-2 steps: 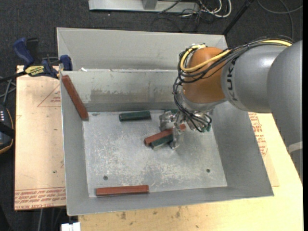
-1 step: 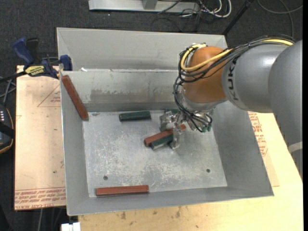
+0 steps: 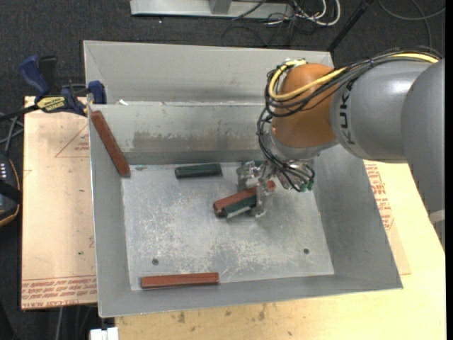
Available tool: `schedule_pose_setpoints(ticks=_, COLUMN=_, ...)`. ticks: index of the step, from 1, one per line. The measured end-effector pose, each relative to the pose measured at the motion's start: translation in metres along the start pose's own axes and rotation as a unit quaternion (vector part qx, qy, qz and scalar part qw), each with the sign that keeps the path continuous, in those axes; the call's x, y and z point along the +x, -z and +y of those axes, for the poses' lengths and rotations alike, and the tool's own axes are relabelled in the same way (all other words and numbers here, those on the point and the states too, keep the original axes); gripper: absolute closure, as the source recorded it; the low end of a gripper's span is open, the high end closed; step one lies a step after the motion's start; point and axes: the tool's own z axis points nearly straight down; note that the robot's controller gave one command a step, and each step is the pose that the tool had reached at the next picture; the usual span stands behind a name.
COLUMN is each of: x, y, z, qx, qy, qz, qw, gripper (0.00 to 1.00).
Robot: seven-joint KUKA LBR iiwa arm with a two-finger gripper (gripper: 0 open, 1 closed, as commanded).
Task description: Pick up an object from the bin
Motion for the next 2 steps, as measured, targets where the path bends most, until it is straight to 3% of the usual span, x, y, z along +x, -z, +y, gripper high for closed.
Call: schedule_pose_setpoints(ticks=2, x=-0.001, y=0.04, z=0.0, qx=0.001, qy=0.0, qz=-0.0025, qw=1.0, gripper=1.0)
